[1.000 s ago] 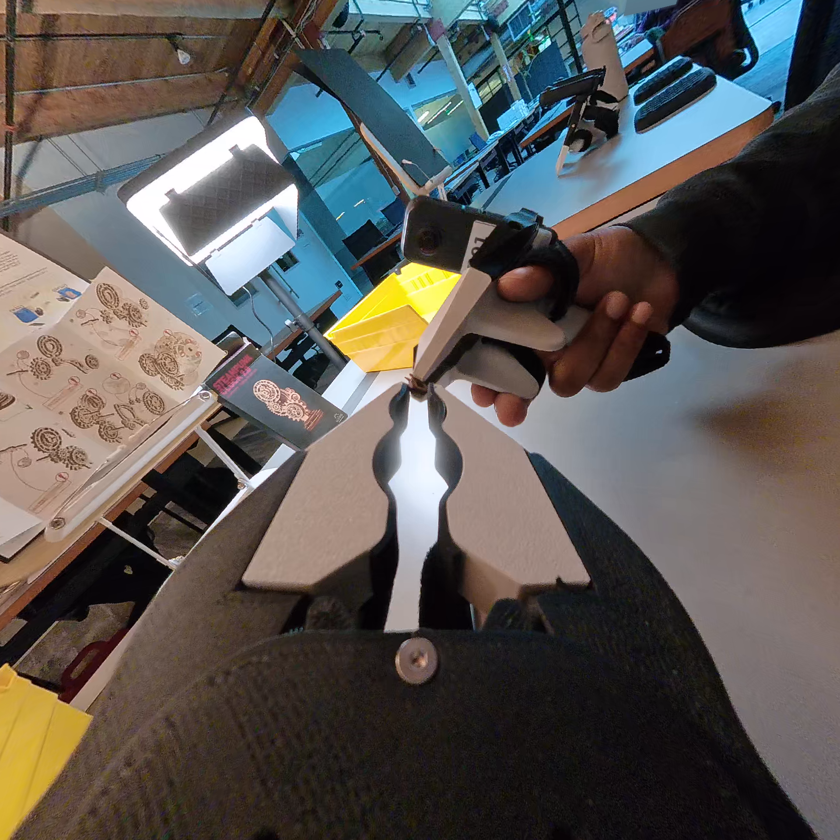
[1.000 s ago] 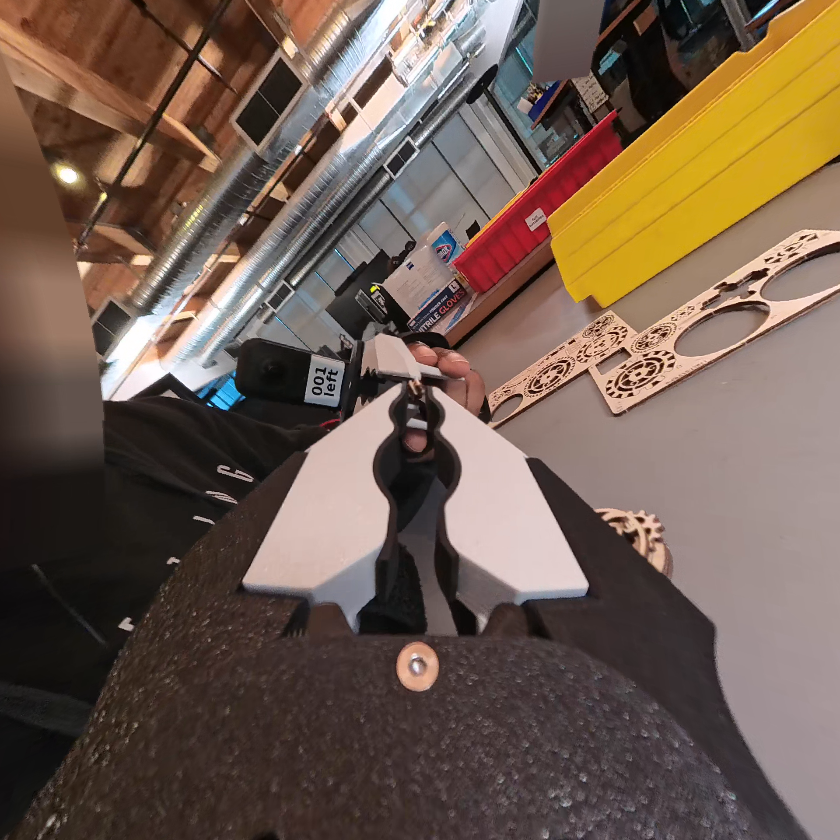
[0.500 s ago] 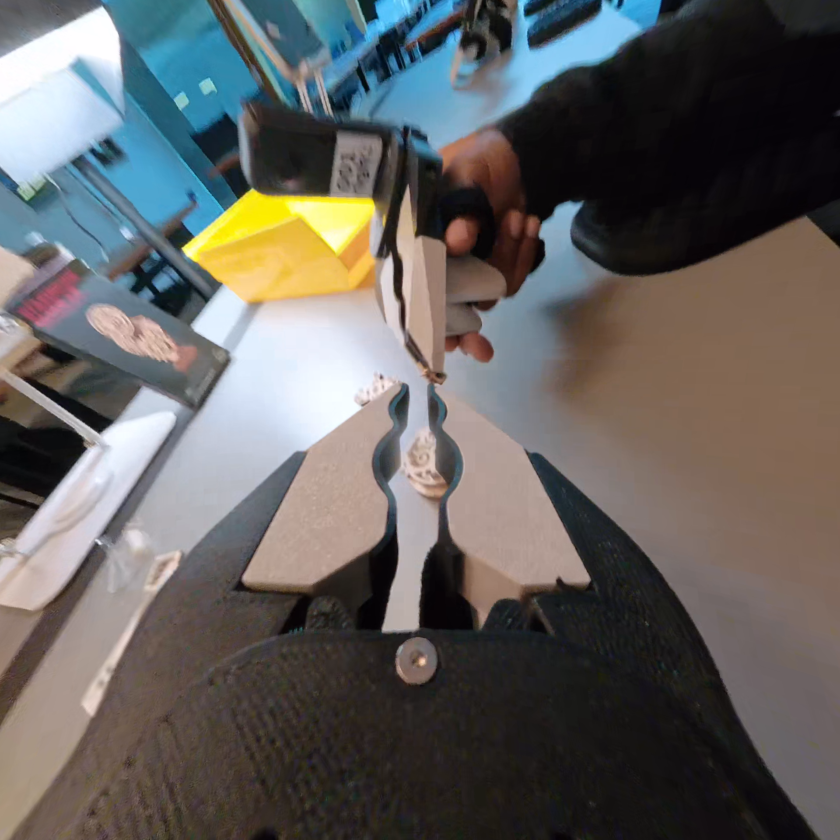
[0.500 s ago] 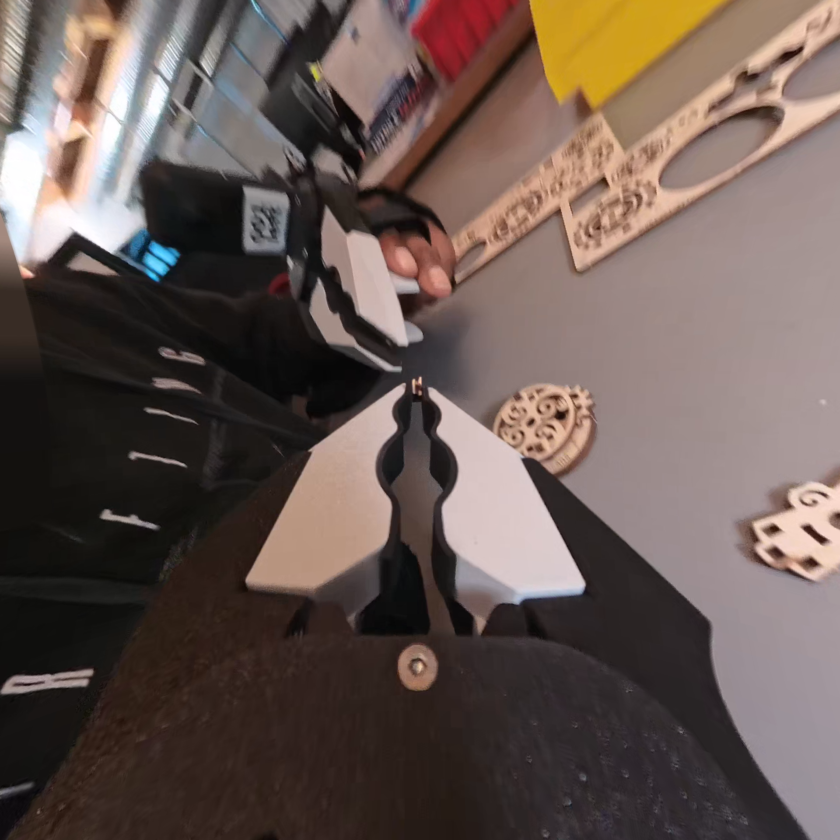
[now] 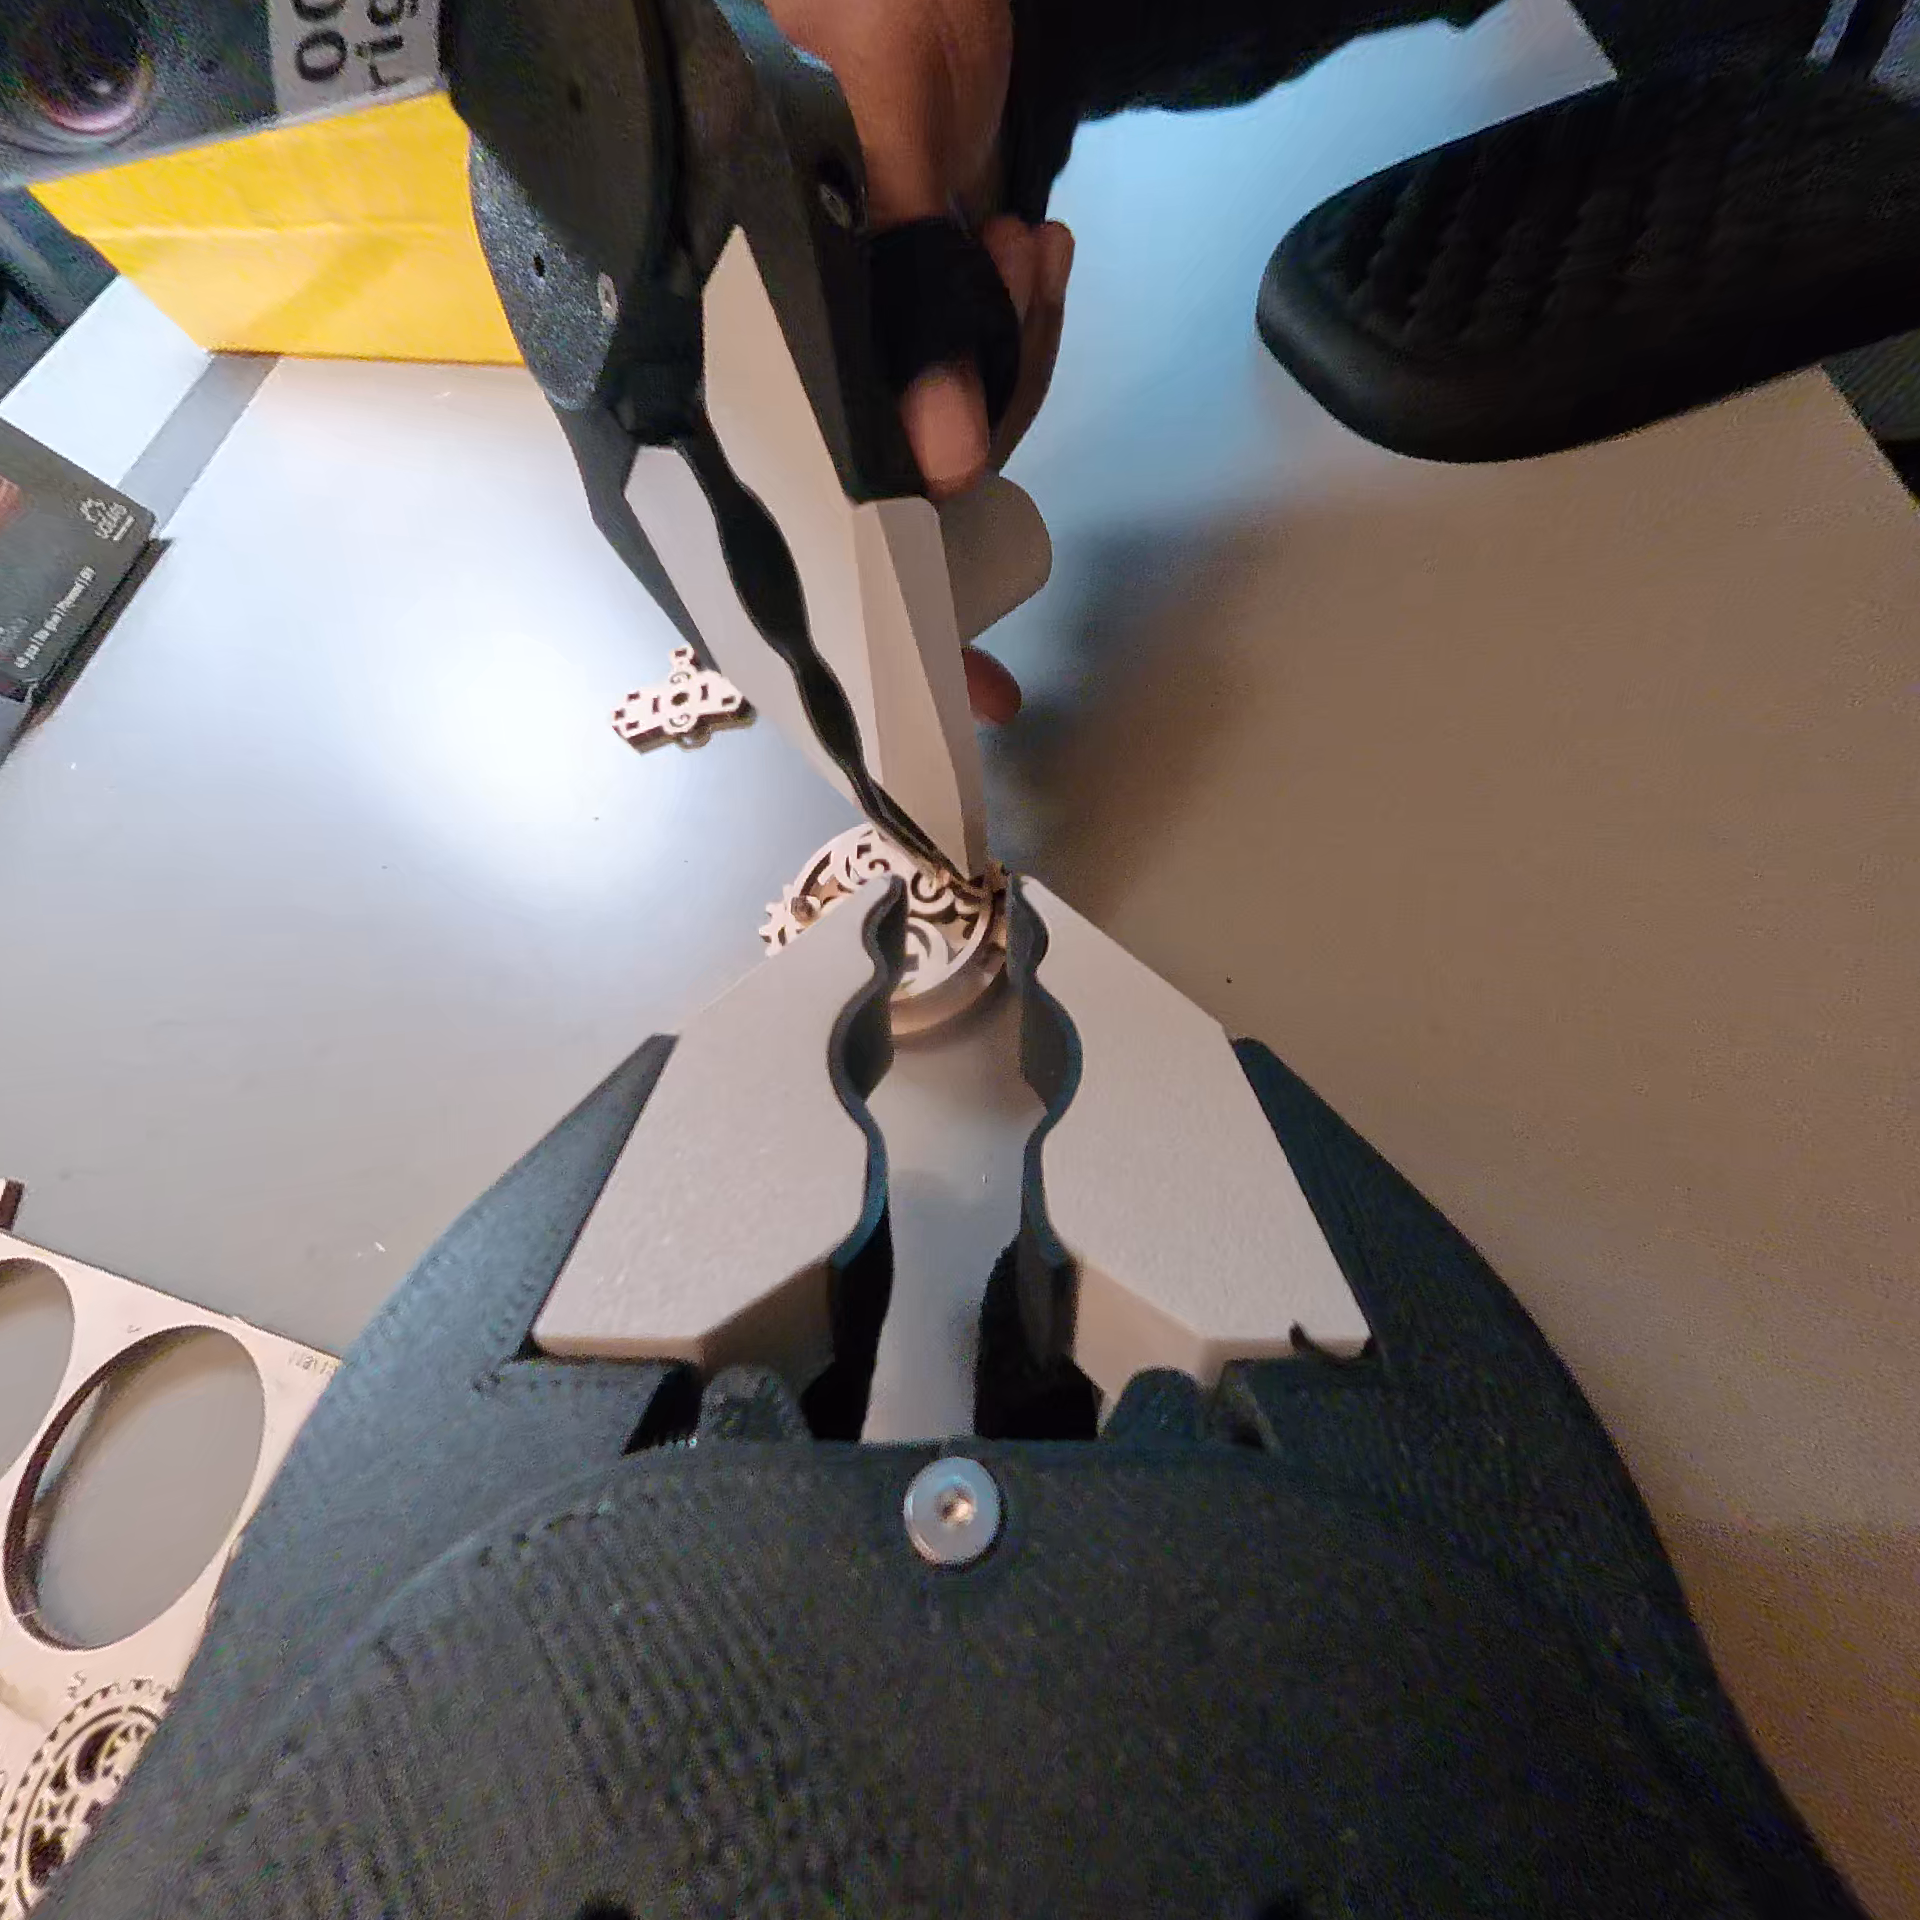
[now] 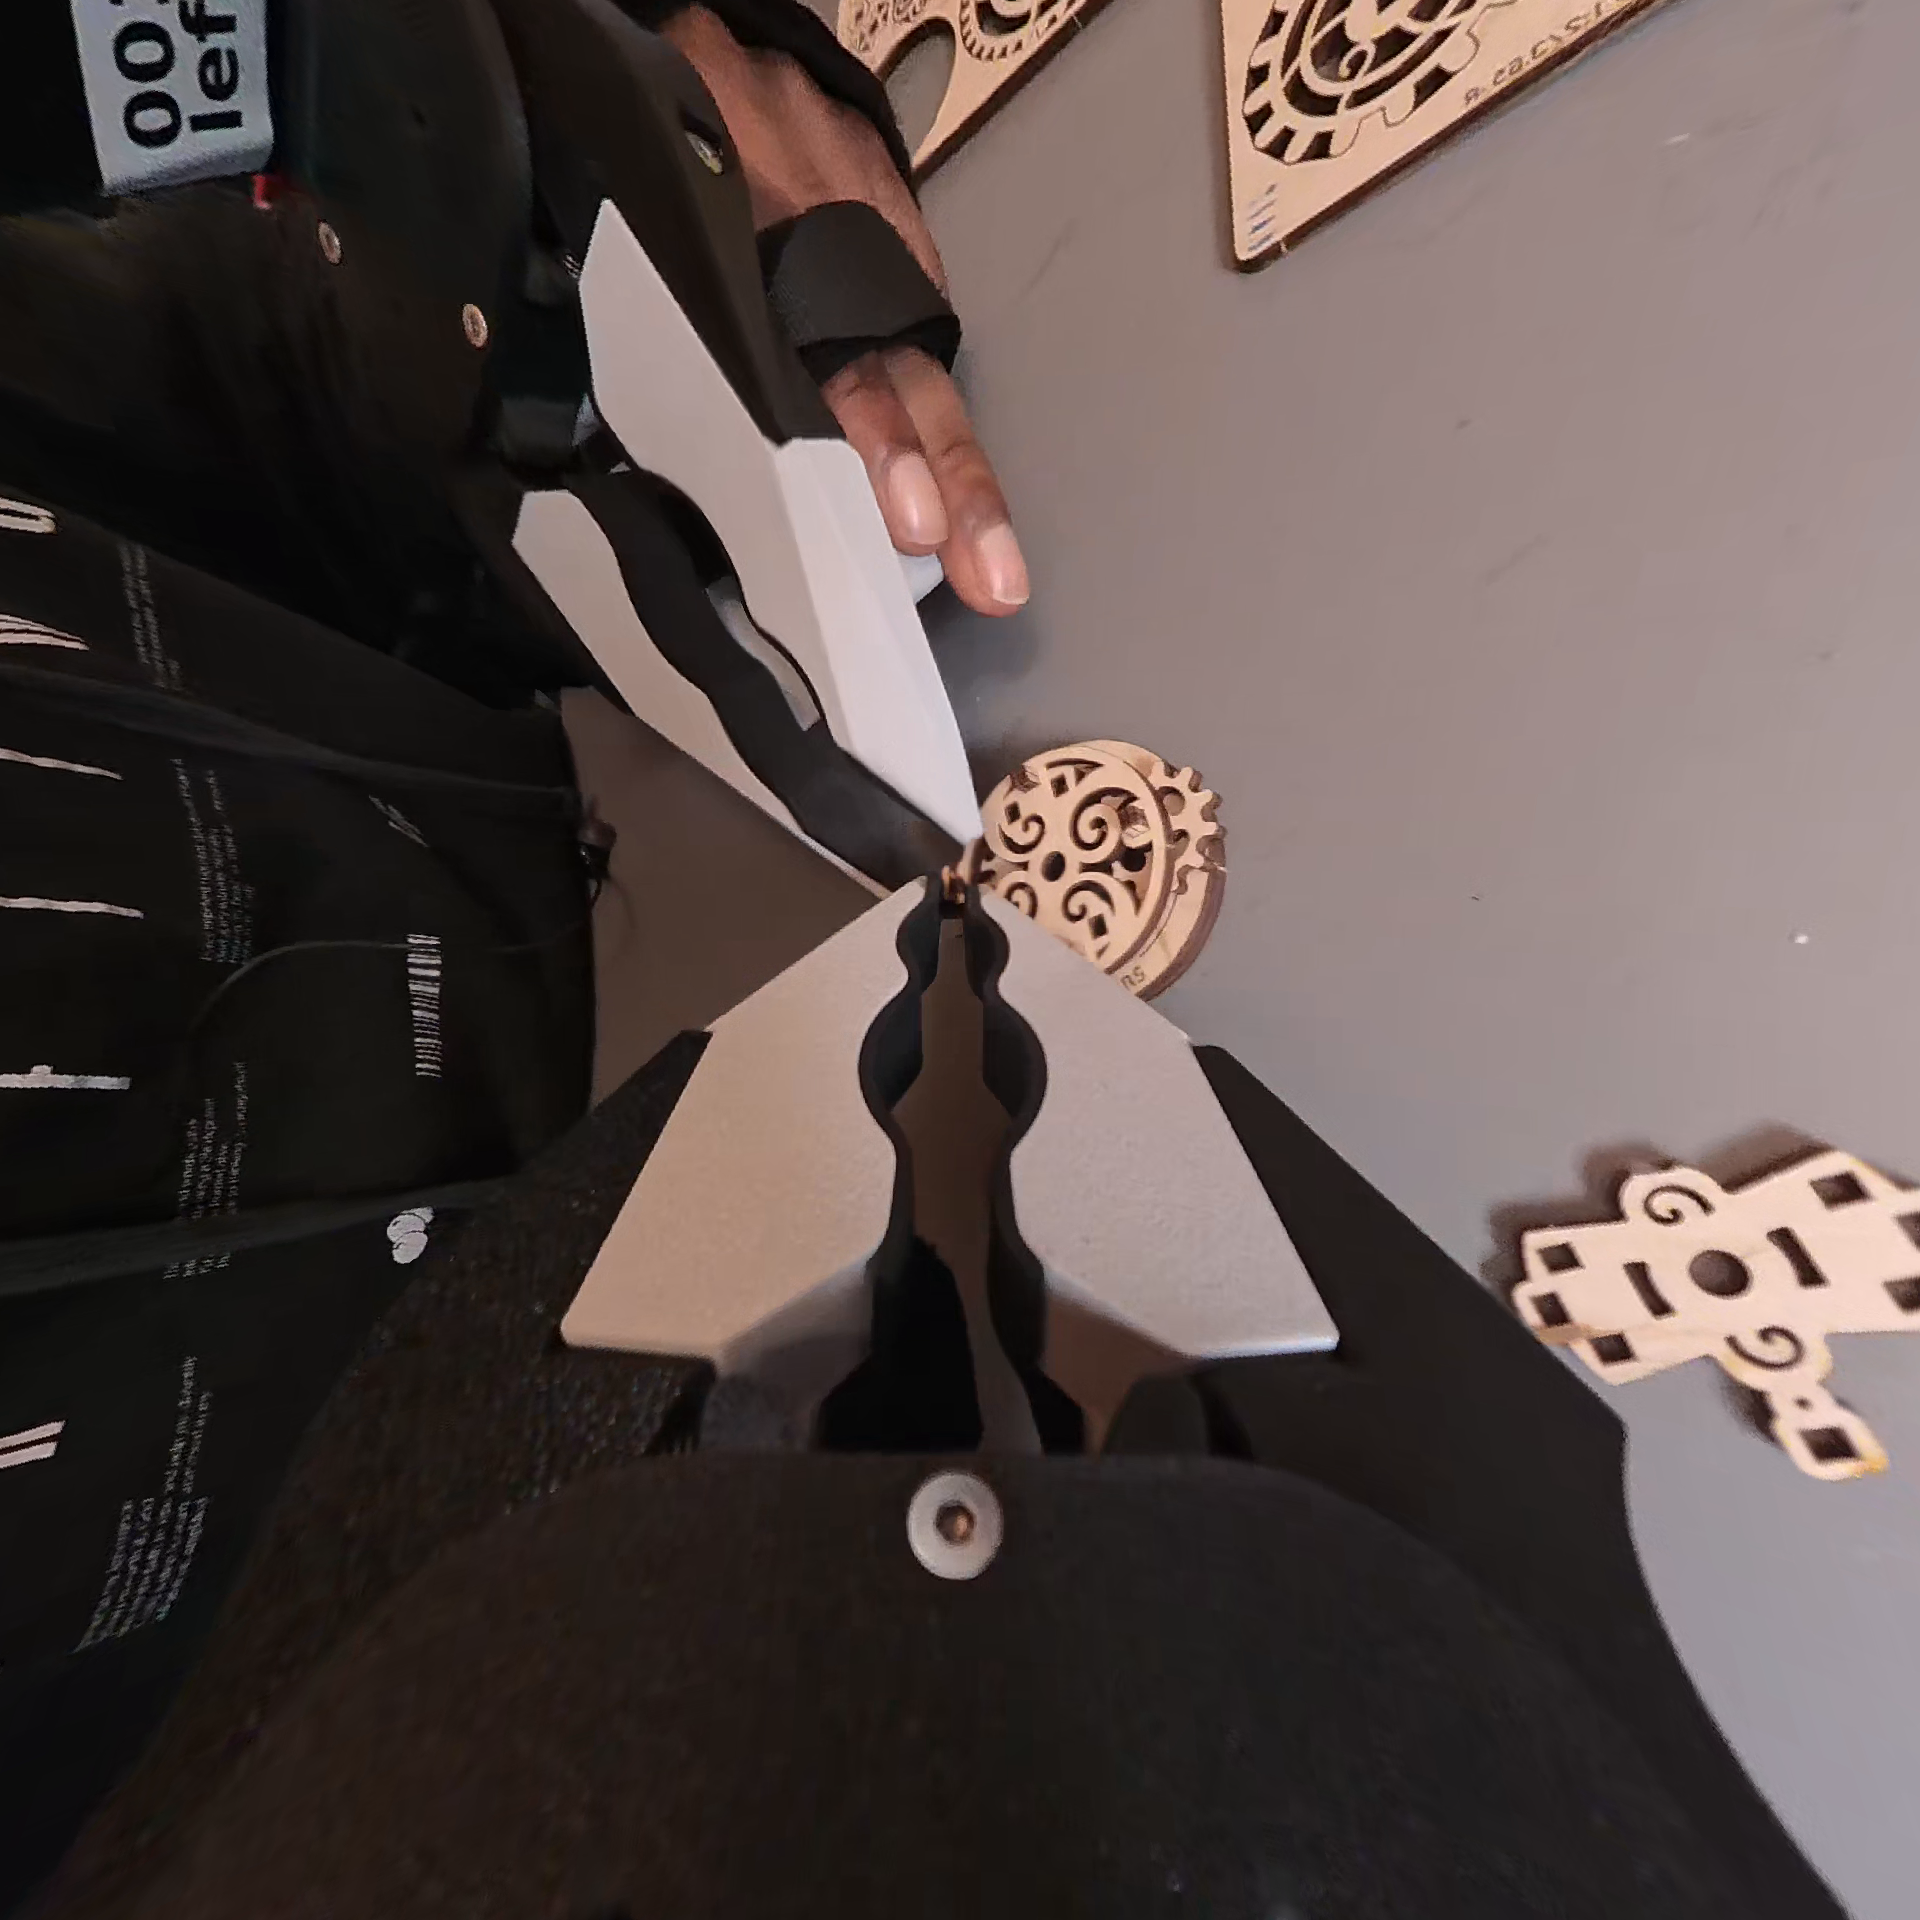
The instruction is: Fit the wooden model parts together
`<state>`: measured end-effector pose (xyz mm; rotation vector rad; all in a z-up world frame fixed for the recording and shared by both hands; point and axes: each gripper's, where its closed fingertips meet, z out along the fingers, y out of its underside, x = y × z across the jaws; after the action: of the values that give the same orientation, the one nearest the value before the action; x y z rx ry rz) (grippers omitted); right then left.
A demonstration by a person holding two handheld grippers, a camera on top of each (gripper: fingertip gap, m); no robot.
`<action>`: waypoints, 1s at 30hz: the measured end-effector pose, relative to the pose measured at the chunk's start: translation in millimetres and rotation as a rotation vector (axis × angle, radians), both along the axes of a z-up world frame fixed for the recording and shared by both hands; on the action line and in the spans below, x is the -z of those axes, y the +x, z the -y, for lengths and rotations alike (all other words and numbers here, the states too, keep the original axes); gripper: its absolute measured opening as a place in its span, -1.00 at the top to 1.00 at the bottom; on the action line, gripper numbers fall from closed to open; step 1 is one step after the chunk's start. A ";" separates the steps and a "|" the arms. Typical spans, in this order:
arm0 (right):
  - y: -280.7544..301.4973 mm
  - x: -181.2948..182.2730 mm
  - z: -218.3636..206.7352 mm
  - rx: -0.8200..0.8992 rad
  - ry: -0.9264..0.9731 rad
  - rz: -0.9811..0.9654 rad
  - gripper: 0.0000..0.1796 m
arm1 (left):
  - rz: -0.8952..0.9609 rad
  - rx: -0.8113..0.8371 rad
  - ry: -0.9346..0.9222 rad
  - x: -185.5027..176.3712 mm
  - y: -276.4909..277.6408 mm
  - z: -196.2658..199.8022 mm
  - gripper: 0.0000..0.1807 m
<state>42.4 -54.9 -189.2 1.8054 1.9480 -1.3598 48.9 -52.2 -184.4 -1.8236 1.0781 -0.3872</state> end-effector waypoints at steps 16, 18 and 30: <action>-1.2 0.2 -0.9 -0.026 0.043 -0.012 0.86 | -0.034 -0.010 -0.022 6.7 -0.3 -1.2 0.88; -1.0 -0.4 -1.0 -0.030 0.056 -0.023 0.84 | -0.033 -0.014 -0.023 6.6 -0.7 -1.7 0.89; -3.7 -1.8 -5.3 -0.037 0.122 -0.080 0.74 | -0.037 -0.037 -0.023 7.0 -2.8 -5.0 0.90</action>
<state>38.8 -49.7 -187.4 1.7825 2.1386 -1.3489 46.1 -47.2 -191.3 -1.8749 1.0674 -0.3462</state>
